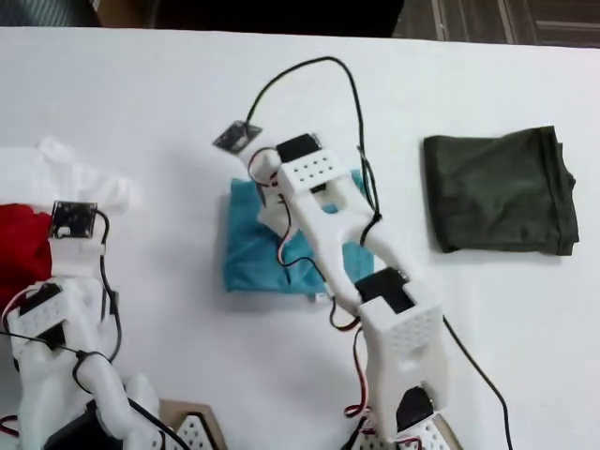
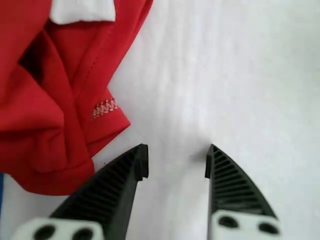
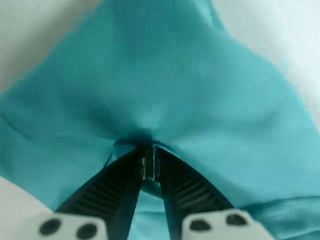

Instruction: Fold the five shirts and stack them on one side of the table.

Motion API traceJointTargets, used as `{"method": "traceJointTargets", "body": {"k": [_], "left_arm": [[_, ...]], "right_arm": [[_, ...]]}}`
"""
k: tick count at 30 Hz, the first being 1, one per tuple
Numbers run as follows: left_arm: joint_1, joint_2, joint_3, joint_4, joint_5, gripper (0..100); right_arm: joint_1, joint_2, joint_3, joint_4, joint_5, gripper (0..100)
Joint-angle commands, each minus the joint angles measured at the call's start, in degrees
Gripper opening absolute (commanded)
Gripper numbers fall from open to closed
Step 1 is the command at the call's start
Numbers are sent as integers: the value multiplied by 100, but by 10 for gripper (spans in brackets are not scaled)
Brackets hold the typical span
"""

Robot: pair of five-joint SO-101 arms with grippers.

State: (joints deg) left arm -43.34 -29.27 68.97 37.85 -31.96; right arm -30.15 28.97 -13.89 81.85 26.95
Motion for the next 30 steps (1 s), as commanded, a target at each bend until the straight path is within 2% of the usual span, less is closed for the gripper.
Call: {"method": "traceJointTargets", "body": {"k": [1,7,17,22,27,30], "left_arm": [[0,-88,13,-141,35,203],[0,-79,13,-141,35,203],[0,-79,13,-141,26,203],[0,-79,13,-141,26,203],[0,-79,13,-141,26,203],[0,-79,13,-141,26,203]], "right_arm": [[22,-13,-255,382,18,23],[22,-180,220,743,202,23],[110,-1613,2365,251,633,23],[743,-2431,3156,13,1029,23],[1692,-2730,3244,4,1538,23],[2018,-2730,3244,-22,1705,23]]}}
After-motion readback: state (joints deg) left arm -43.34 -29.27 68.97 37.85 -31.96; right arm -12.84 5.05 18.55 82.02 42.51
